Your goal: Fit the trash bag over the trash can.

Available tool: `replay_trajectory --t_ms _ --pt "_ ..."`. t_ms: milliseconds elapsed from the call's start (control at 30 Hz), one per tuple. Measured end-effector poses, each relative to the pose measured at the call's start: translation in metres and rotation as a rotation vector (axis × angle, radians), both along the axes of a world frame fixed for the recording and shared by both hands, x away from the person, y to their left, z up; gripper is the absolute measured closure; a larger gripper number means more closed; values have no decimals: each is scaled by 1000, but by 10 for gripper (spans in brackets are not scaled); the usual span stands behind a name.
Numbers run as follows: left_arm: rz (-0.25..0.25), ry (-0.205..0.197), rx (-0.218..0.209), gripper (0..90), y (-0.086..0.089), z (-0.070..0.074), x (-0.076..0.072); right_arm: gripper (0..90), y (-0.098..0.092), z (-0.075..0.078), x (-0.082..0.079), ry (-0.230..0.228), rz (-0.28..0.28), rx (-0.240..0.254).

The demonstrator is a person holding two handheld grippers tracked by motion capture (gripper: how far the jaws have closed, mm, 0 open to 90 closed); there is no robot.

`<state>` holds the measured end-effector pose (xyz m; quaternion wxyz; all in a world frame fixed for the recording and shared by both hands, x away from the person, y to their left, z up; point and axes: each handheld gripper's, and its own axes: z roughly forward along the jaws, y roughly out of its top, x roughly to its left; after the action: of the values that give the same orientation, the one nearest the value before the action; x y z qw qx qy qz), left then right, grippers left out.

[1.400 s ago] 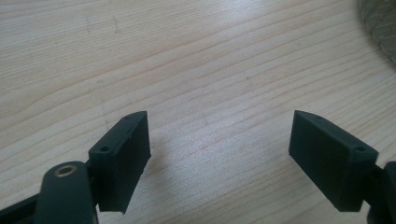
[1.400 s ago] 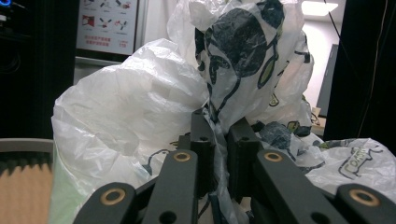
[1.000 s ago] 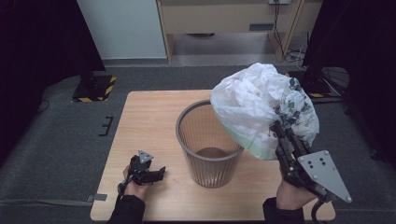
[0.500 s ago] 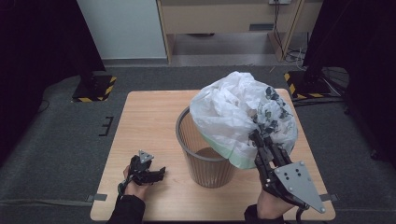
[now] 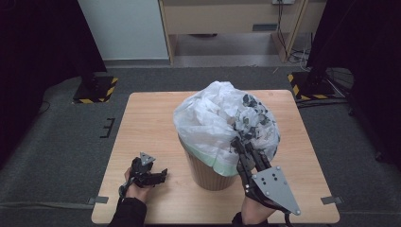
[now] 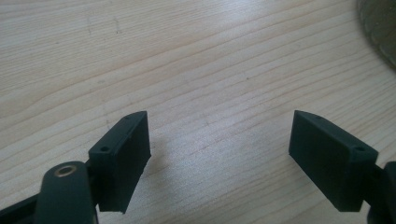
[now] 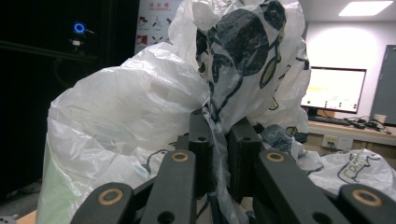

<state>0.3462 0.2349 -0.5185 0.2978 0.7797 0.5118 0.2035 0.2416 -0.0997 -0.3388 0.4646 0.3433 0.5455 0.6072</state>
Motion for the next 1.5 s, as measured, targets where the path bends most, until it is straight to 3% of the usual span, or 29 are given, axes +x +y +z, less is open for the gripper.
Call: replay_trajectory --t_ms 333,467,633,900,1200,1500 --pt "4 -6 -6 203 1 1 0 783 14 0 13 35 43 -34" --pt "13 -26 -20 203 2 4 -1 630 15 -2 17 62 59 -40" --pt "47 -63 -55 204 7 10 -3 357 5 -1 13 48 83 9" --pt "68 -103 -79 206 10 16 -5 122 -6 8 6 21 66 65" --pt "107 -200 -152 208 16 34 -11 140 -30 18 4 -18 66 119" --pt "155 -326 -203 204 24 57 -16 137 -72 32 27 5 11 151"
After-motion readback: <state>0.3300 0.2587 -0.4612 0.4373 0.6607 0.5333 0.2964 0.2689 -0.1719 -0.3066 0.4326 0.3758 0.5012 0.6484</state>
